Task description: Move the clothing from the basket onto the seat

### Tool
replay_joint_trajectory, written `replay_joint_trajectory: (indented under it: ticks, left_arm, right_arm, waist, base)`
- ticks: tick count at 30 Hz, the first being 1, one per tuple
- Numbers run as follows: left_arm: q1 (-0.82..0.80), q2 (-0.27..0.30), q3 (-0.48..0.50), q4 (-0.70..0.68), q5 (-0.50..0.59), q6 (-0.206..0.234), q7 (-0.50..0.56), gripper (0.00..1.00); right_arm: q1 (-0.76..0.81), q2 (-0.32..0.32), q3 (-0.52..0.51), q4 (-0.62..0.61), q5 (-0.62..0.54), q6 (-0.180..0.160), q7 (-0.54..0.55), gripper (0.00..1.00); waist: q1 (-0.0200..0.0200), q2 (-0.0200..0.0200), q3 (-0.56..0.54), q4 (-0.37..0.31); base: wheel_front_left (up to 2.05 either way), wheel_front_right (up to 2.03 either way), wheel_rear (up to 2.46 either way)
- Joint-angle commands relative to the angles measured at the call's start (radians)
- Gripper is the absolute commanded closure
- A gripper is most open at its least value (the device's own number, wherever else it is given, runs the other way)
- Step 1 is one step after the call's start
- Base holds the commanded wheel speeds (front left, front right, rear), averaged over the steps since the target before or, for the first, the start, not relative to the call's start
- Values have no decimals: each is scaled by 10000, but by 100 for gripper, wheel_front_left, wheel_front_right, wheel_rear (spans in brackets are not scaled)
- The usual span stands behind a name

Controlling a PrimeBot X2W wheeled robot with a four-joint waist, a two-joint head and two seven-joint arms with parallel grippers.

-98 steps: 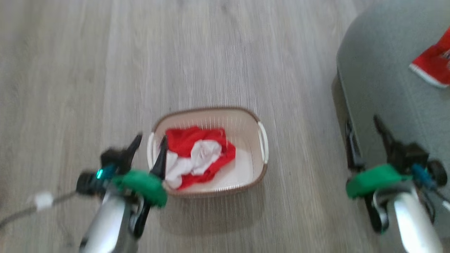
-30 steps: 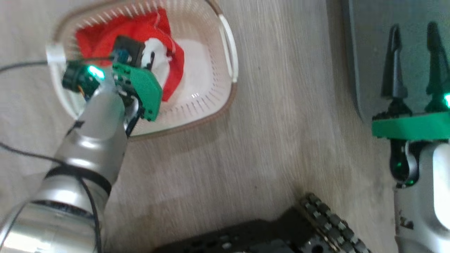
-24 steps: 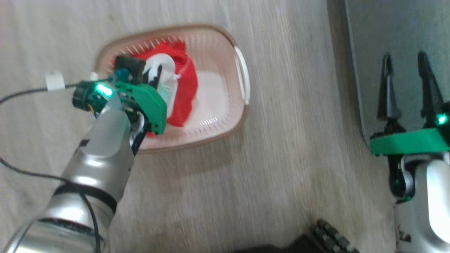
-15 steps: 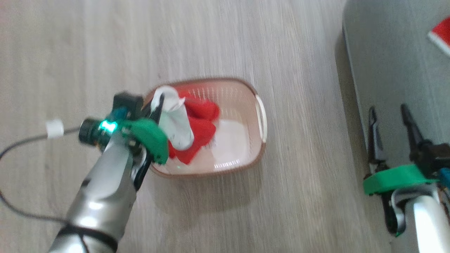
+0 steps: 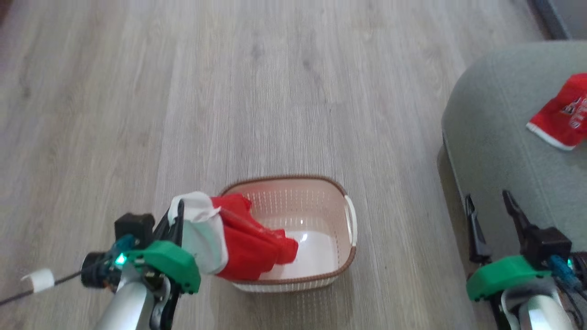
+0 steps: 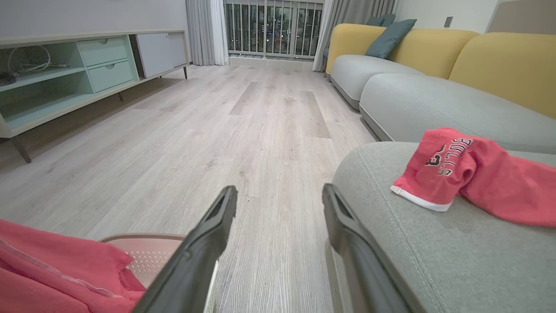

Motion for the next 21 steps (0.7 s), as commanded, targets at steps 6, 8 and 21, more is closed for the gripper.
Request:
replay_joint_trajectory:
  ticks: [6, 8, 21]
  left_arm:
    - [451, 614, 636, -1812, -184, 444, 487, 100]
    - [573, 700, 677, -2129, -200, 537, 631, 100]
    - [927, 895, 570, -3081, -213, 793, 1156, 100]
  right_arm:
    - [-170, -354, 372, -20, -64, -4, -65, 0]
    - [-231, -405, 495, 98, -66, -4, -65, 0]
    - [-297, -467, 691, 383, 31, -4, -65, 0]
  waist:
    - [2, -1, -444, -102]
    - [2, -1, -467, -143]
    - [2, -1, -580, -250]
  base:
    - [0, 0, 0]
    - [0, 0, 0]
    - [0, 0, 0]
